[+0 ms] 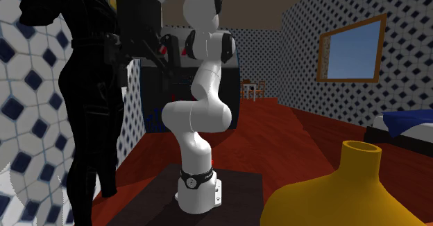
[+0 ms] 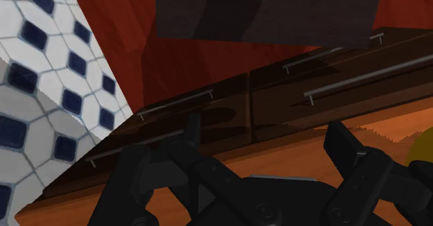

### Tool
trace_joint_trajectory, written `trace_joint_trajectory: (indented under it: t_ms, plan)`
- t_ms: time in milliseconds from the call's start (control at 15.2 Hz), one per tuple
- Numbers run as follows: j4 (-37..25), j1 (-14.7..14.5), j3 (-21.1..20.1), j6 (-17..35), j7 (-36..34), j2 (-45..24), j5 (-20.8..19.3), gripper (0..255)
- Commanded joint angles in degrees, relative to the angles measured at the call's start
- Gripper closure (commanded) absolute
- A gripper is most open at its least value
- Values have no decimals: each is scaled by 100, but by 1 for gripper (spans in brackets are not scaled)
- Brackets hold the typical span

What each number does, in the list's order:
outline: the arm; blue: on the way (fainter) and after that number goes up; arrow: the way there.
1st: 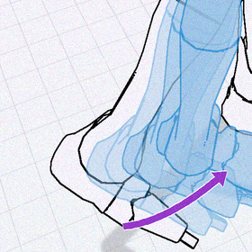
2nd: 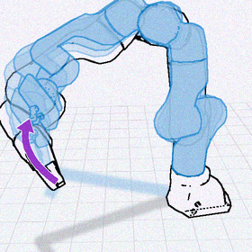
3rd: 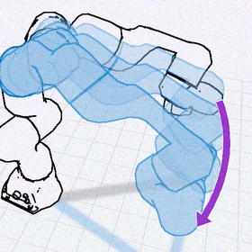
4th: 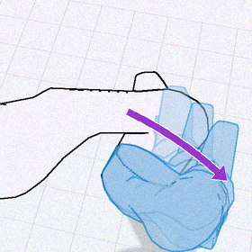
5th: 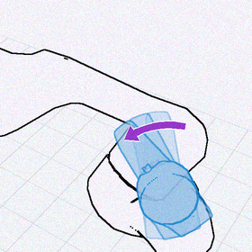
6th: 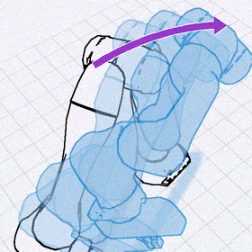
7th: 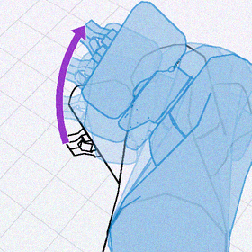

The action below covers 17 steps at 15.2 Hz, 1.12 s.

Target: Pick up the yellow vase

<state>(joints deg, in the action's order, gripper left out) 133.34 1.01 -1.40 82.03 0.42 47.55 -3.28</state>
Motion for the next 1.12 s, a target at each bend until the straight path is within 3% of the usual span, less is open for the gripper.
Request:
trace_joint_trajectory:
  t_ms: [0,528,1056]
  plan:
    - [0,0,0,0,0,0,0,0]
    - [-393,-287,-866,445,-908,-785,724,0]
    - [-1164,-467,-1703,885,-1795,-1859,1133,0]
